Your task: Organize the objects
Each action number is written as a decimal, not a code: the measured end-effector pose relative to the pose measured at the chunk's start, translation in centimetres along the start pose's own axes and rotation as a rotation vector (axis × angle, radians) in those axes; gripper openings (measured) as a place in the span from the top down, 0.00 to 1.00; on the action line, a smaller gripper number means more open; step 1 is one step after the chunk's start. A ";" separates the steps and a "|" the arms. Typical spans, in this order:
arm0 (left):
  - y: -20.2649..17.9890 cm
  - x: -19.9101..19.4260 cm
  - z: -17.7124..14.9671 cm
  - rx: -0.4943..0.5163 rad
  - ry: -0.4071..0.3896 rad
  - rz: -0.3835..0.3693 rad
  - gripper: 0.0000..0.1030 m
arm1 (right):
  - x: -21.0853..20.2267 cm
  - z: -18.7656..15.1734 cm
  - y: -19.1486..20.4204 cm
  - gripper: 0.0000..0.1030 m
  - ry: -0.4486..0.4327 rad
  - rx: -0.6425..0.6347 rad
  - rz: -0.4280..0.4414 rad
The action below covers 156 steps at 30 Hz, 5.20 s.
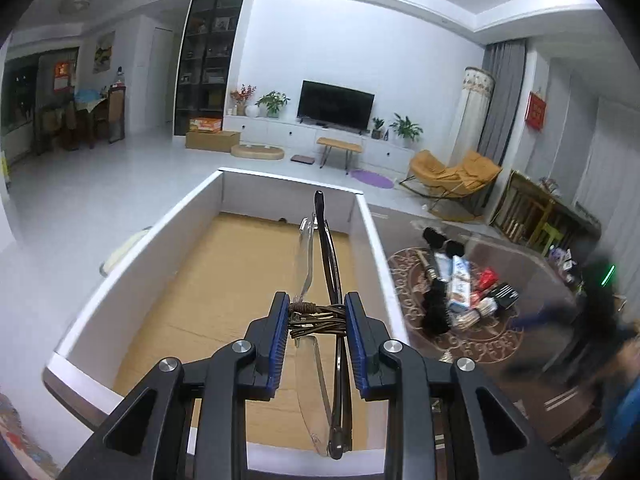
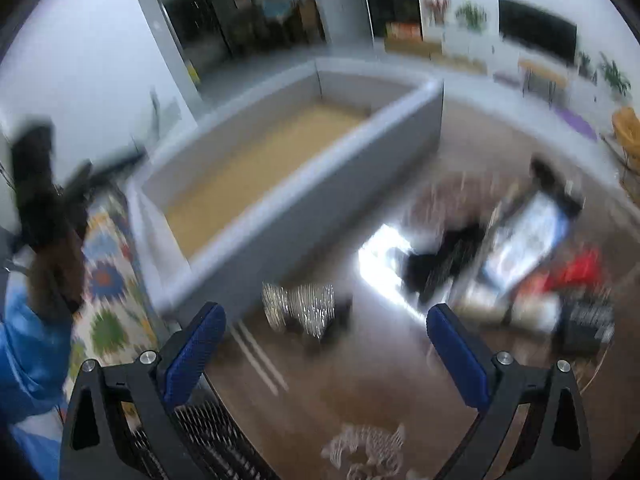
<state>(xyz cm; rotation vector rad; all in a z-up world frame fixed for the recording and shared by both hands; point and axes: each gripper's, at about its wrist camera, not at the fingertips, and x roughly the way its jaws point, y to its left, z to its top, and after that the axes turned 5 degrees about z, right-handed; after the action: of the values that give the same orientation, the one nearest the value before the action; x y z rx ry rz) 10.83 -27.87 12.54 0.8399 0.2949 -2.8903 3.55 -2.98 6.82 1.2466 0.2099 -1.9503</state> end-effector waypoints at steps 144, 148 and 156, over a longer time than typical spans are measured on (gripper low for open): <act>-30.4 20.7 -11.8 0.365 0.379 -0.068 0.00 | -2.6 -13.4 -17.7 0.00 -0.171 0.412 -0.518; -30.4 20.7 -11.8 0.365 0.379 -0.068 0.00 | -2.6 -13.4 -17.7 0.00 -0.171 0.412 -0.518; -30.4 20.7 -11.8 0.365 0.379 -0.067 0.00 | -2.6 -13.4 -17.7 0.00 -0.171 0.412 -0.518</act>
<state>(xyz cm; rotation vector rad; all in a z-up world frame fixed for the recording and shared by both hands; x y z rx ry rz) -5.49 3.14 -3.79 1.4658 -0.1874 -2.8706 1.02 17.23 -2.43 1.3661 0.0420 -2.6357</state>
